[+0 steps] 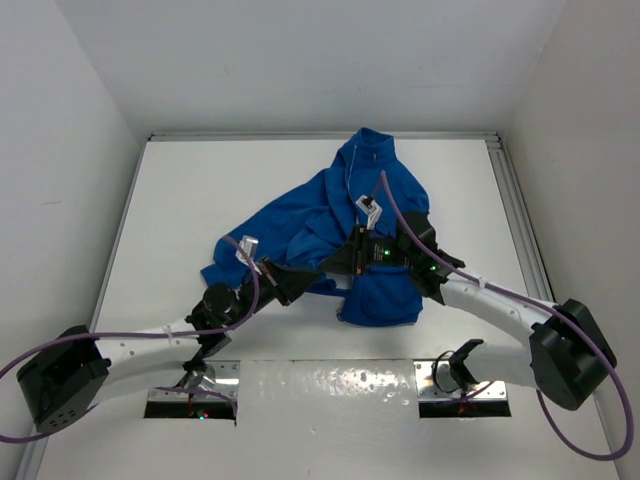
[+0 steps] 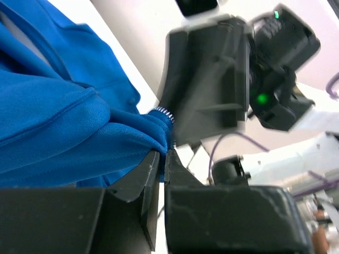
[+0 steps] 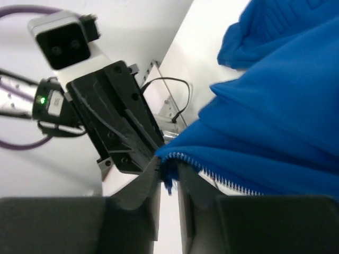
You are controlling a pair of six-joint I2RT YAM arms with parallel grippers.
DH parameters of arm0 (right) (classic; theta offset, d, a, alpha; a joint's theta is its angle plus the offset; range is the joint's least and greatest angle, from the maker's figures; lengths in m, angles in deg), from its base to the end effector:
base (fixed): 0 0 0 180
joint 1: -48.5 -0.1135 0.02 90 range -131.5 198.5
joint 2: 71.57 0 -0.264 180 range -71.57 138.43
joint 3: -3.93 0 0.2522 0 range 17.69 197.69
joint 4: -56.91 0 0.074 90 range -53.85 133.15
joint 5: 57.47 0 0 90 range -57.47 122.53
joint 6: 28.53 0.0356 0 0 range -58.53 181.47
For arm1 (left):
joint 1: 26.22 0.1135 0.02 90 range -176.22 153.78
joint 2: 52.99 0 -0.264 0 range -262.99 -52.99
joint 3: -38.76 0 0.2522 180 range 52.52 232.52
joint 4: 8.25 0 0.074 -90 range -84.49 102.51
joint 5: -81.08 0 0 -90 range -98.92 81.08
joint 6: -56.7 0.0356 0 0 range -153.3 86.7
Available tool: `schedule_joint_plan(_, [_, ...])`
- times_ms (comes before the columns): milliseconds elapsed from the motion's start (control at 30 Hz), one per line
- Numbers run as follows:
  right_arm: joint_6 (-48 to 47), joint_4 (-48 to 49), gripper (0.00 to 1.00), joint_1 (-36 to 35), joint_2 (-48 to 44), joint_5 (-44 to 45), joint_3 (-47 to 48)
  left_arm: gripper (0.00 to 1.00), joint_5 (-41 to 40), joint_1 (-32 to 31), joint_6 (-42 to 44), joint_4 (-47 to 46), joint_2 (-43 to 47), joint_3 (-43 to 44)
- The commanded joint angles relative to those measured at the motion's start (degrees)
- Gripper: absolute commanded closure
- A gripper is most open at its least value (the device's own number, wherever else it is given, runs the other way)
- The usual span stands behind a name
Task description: Zip up the jacket
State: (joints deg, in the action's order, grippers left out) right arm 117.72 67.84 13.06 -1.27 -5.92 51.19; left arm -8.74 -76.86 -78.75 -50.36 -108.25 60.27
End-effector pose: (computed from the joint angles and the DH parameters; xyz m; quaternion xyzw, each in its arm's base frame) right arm 0.2012 0.1704 0.2420 -0.0709 0.7597 0.6042 0.2297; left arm 0.1189 -0.1452 0.2063 0.0308 0.6530 -0.5635 0.5052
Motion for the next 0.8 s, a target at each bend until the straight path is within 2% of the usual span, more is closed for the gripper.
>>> schedule_joint_plan(0, [-4.91,-8.94,0.57,-0.07,-4.28,6.18,2.54,1.00,-6.75,0.45,-1.13,-0.30,5.06,-0.19])
schedule_joint_plan(33, [-5.70,-10.61,0.47,-0.07,-5.51,7.59,2.37,1.00,-8.26,0.45,-1.39,1.02,6.21,-0.36])
schedule_joint_plan(100, [-8.68,-17.19,0.31,-0.15,-9.54,12.33,2.10,1.00,-13.51,0.45,-2.44,6.20,10.15,-0.89])
schedule_joint_plan(167, [-10.01,-23.16,0.30,-0.15,-12.02,15.59,1.14,1.00,-16.61,0.45,-2.89,12.07,12.98,-1.07])
schedule_joint_plan(200, [-10.37,-24.24,0.44,-0.33,-13.25,16.91,0.35,1.00,-19.23,0.45,-3.15,13.93,15.17,-0.98])
schedule_joint_plan(267, [-10.46,-27.12,0.78,-0.68,-15.80,17.19,-2.98,1.00,-20.48,0.45,-2.80,17.80,16.94,-0.72])
schedule_joint_plan(300, [-10.63,-28.45,0.92,-1.03,-16.25,19.01,-3.87,1.00,-21.27,0.45,-2.54,18.86,17.99,-0.46])
schedule_joint_plan(333, [-10.81,-29.51,1.00,-2.69,-16.77,20.86,-4.92,1.00,-21.37,0.45,-2.36,19.66,18.35,-0.45])
schedule_joint_plan(500, [-8.89,-32.60,1.00,-13.23,-14.94,33.51,-7.83,1.00,-20.32,0.45,-2.45,19.32,16.52,-0.54])
schedule_joint_plan(533, [-8.27,-32.68,1.00,-16.82,-14.58,38.76,-7.74,1.00,-19.88,0.36,-2.62,18.44,15.72,-0.63])
schedule_joint_plan(567, [-7.65,-33.03,0.97,-18.07,-13.71,41.85,-7.48,1.00,-19.35,0.36,-2.80,16.35,15.11,-0.98])
schedule_joint_plan(633, [-5.54,-32.69,0.84,-21.05,-12.30,48.61,-7.48,1.00,-18.56,0.36,-3.76,14.32,13.26,-1.16])
schedule_joint_plan(667, [-4.84,-32.51,0.76,-21.59,-9.86,50.04,-7.13,1.00,-18.29,0.36,-3.94,13.87,12.82,-1.33])
schedule_joint_plan(767, [-3.60,-33.20,0.62,-23.70,-5.28,53.99,-4.95,1.00,-17.50,0.36,-4.21,13.08,12.02,-1.51])
